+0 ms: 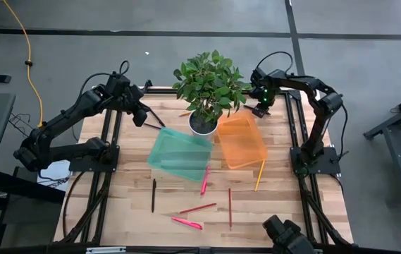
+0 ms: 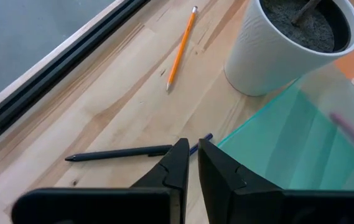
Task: Sort pens & pencils
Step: Put the top right black pen into the orange bin
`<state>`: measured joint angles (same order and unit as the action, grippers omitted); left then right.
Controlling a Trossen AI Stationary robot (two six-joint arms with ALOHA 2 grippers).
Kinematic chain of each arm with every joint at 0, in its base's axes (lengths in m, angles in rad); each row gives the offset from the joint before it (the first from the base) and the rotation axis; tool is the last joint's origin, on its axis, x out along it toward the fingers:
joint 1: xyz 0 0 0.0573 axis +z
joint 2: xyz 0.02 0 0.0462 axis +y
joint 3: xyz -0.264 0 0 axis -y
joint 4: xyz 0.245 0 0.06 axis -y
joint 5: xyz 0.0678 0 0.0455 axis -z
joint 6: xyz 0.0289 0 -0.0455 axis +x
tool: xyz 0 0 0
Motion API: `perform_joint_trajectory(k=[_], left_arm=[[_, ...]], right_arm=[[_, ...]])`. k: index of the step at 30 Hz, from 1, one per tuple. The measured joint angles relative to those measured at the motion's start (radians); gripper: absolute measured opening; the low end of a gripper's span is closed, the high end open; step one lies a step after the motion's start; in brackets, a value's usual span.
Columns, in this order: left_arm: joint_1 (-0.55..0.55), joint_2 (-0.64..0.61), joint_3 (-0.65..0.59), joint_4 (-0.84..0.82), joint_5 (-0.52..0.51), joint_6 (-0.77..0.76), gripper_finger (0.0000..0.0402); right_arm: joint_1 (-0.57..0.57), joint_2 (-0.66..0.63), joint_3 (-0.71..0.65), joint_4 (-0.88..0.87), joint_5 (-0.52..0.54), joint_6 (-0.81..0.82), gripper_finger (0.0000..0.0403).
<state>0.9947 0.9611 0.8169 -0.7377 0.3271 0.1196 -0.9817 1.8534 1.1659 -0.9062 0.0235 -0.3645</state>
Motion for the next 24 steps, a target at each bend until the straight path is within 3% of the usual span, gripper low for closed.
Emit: perform_joint_trajectory(k=[24], left_arm=[[0.0,0.0,0.0,-0.002,0.003,0.003,0.0024]], right_arm=[[0.0,0.025,-0.002,-0.02,-0.008,-0.006,0.0083]])
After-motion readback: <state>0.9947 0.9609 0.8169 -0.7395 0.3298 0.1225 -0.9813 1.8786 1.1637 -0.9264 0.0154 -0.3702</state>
